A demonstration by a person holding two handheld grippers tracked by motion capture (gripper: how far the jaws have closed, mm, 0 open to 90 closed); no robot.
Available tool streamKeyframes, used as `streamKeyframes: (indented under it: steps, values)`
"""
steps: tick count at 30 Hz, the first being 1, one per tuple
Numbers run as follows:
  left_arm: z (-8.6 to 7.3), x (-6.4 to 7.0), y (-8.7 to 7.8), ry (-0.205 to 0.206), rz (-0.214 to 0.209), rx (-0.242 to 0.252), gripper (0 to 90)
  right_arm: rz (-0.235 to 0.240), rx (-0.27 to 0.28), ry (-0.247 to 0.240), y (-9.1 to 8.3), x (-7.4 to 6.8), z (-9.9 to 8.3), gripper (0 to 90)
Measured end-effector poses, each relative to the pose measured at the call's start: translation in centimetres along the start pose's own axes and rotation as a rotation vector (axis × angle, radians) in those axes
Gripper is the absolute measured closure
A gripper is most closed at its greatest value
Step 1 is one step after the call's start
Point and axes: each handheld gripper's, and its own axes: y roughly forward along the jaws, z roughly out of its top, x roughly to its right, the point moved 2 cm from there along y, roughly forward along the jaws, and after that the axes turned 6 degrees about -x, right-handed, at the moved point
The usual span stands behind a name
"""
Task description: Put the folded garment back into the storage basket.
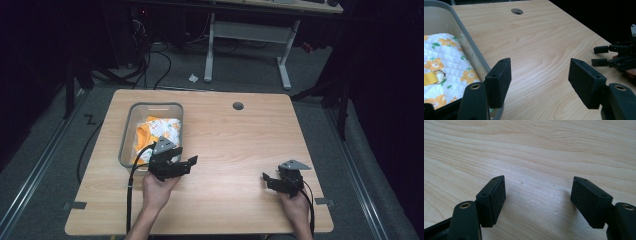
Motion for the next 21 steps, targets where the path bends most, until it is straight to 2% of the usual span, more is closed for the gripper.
streamKeyframes:
  steps: [21]
  values:
    - [-1.0, 1.8, 2.3, 0.024, -0.036, -0.044, 35.2, 0.0, 0.0, 0.0, 0.0, 0.0, 0.0, 28.3]
